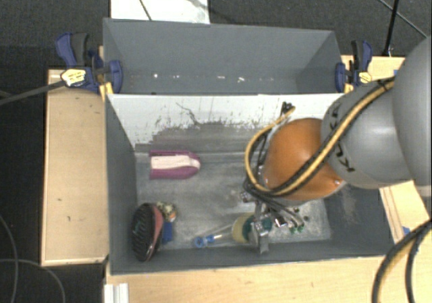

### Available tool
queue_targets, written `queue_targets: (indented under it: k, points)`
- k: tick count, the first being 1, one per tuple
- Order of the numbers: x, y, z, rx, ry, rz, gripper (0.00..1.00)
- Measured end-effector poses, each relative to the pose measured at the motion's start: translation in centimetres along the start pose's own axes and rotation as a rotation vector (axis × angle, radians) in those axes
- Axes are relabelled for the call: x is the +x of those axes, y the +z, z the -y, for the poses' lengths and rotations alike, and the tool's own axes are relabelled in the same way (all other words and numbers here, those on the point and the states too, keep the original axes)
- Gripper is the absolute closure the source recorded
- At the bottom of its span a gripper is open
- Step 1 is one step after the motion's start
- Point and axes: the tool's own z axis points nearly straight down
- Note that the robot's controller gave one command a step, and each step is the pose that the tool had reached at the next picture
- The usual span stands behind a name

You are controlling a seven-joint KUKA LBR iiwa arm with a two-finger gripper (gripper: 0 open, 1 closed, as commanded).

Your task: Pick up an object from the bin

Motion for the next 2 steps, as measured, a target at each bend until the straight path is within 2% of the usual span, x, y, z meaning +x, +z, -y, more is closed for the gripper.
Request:
queue_targets:
  k: [1, 2]
  points:
    - [0.4, 0.2, -0.1, -0.002, 0.002, -0.014, 1.00]
    - [-3.6, -17.5, 0.6, -0.002, 0.015, -0.006, 1.00]
